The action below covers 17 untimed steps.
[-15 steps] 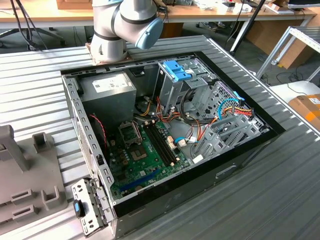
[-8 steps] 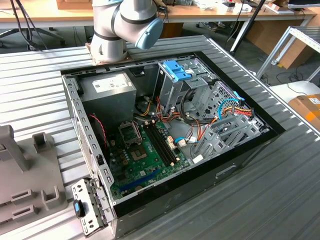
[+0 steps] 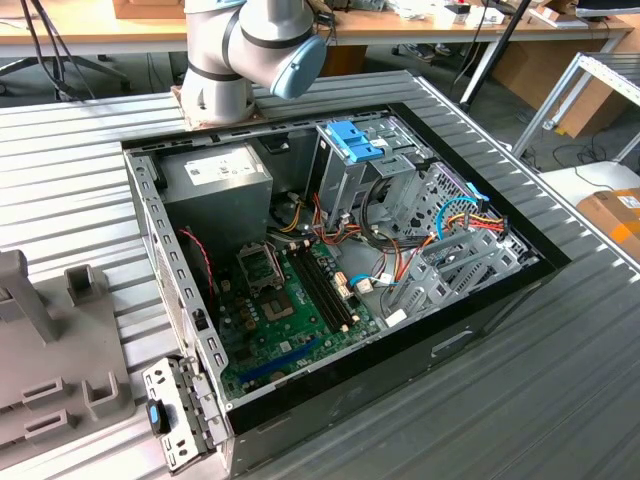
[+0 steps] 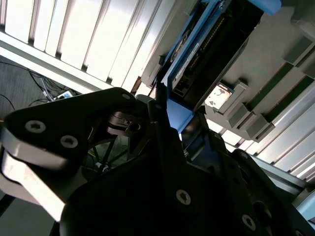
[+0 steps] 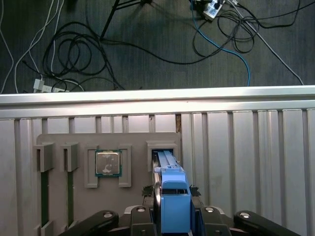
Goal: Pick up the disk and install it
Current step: 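Pick up the disk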
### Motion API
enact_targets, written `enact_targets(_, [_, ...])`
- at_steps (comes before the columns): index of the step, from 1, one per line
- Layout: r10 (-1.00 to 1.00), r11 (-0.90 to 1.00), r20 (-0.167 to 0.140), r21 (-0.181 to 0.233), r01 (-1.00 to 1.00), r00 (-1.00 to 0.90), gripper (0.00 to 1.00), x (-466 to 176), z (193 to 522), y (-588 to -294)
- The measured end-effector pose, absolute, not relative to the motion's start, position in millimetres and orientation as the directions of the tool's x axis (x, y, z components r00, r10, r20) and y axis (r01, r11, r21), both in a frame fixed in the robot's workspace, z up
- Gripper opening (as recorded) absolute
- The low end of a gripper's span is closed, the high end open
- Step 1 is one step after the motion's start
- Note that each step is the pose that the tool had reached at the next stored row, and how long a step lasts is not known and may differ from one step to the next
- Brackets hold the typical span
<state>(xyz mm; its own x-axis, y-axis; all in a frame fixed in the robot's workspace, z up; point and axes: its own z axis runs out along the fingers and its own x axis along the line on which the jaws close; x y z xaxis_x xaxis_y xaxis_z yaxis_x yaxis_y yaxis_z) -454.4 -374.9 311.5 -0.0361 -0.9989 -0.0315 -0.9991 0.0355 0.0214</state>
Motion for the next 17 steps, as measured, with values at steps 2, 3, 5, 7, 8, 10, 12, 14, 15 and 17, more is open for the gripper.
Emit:
enact_targets(2, [-0.999,0.035,-0.031,0.021,-0.999,-0.036,0.37,-454.4,311.5,-374.9])
enact_targets(3, [-0.999,0.035,-0.031,0.021,-0.999,-0.036,0.37,-454.4,311.5,-374.9])
enact_targets(5, [-0.999,0.035,-0.031,0.021,-0.999,-0.036,0.37,-454.4,311.5,-374.8])
enact_targets(7, [-0.999,0.035,-0.031,0.021,-0.999,-0.036,0.37,-454.4,311.6,-374.8])
enact_targets(8, [-0.999,0.035,-0.031,0.021,-0.999,-0.036,0.37,-454.4,311.6,-374.8])
enact_targets(10, [-0.999,0.031,-0.030,0.021,-0.999,-0.032,0.37,-454.4,311.7,-374.8])
enact_targets(12, [-0.999,0.024,-0.030,0.021,-0.999,-0.024,0.37,-454.4,311.8,-374.8])
enact_targets(14, [-0.999,0.023,-0.030,0.021,-1.000,-0.024,0.37,-454.4,311.8,-374.8])
enact_targets(15, [-0.999,0.023,-0.030,0.021,-1.000,-0.023,0.37,-454.4,311.8,-374.8])
enact_targets(17, [-0.999,0.023,-0.030,0.021,-1.000,-0.023,0.37,-454.4,311.8,-374.8])
